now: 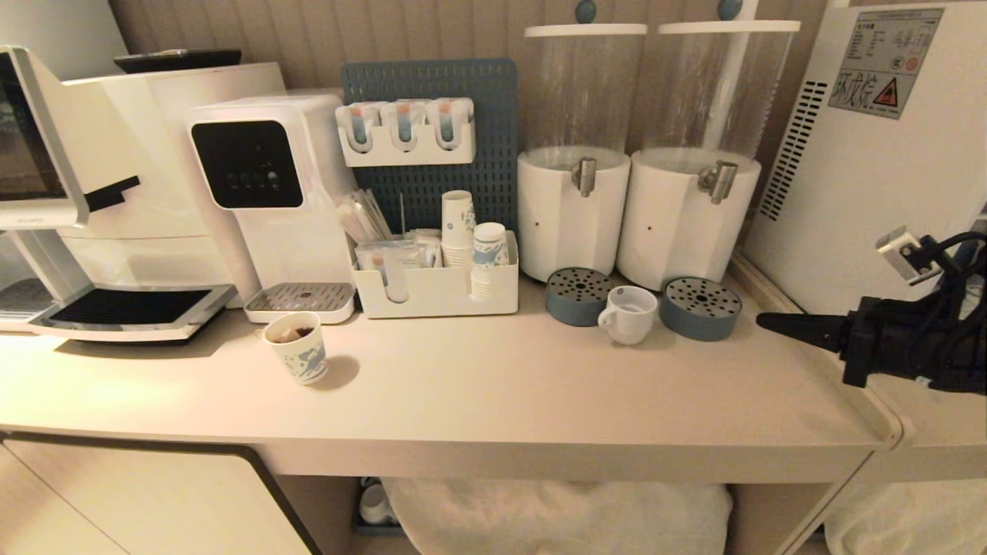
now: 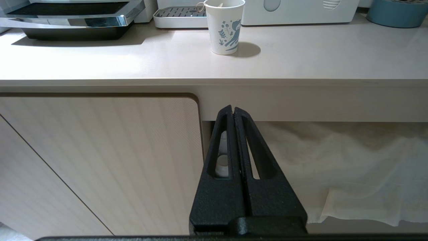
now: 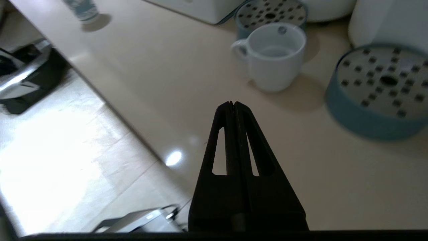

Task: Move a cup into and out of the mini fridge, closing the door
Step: Put the ceramic cup in the freezer

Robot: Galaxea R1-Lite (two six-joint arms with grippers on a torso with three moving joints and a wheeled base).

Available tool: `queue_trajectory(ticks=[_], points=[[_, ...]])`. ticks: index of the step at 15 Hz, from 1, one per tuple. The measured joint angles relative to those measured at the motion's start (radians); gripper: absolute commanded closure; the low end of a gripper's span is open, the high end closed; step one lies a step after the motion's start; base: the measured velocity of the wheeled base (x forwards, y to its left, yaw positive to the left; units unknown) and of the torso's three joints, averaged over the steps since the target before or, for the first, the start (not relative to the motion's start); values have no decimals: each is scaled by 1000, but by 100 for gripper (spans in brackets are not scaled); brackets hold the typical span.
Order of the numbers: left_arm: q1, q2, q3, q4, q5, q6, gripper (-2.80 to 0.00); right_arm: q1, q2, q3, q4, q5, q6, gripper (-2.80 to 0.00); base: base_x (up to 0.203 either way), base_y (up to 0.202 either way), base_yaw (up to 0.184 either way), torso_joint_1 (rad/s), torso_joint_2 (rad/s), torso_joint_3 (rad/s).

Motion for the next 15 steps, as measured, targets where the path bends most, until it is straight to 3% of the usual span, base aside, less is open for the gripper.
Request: queue_trajectory(ticks=[5, 15], points=[[0, 0, 0, 1, 0, -1, 0, 70, 258, -3, -300, -16, -5, 0, 0, 0, 0, 0, 0, 0], [0, 0, 0, 1, 0, -1, 0, 112, 452, -102, -312, -30, 0, 0, 0, 0, 0, 0, 0, 0]])
